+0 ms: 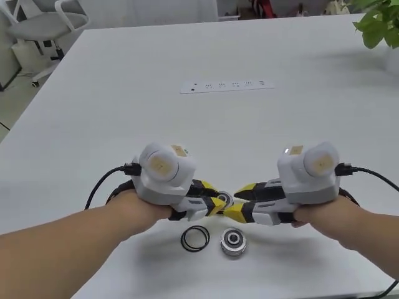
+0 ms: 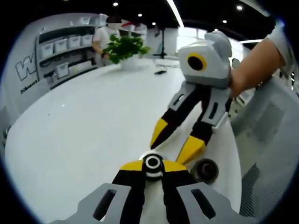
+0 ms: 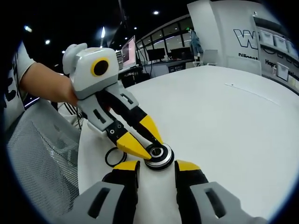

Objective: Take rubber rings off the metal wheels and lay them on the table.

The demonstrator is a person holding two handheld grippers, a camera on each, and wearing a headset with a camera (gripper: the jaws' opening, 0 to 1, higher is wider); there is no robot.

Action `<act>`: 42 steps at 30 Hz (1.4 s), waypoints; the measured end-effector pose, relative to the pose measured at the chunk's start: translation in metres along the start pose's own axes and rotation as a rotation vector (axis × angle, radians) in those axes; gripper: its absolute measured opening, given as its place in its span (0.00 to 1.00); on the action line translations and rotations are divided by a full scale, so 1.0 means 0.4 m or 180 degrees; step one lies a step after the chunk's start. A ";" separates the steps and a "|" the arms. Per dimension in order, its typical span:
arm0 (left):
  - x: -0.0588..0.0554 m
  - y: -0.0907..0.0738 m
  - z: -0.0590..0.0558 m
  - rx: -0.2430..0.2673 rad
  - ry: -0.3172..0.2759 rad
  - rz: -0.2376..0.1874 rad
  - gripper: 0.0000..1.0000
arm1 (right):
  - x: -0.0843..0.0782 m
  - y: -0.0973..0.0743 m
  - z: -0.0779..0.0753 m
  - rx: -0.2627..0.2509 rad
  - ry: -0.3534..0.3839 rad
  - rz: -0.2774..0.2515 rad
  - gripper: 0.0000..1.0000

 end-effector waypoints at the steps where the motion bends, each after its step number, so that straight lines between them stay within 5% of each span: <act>1: 0.000 0.000 0.000 0.0002 0.0005 0.0002 0.14 | 0.001 0.003 0.000 0.0001 -0.0005 0.0000 0.27; 42: -0.005 0.000 0.003 0.0035 -0.0048 -0.0051 0.13 | -0.014 0.011 -0.007 0.0047 -0.0167 0.0060 0.14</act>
Point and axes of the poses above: the centre of the closed fingertips' face, and the gripper's own axes: y roughly forward along the fingers, z roughly to its left, x roughly out of its top, the point moved 6 cm from there along -y, roughly backward along the fingers, and after that the axes turned 14 degrees about -x, right-handed, at the moved point
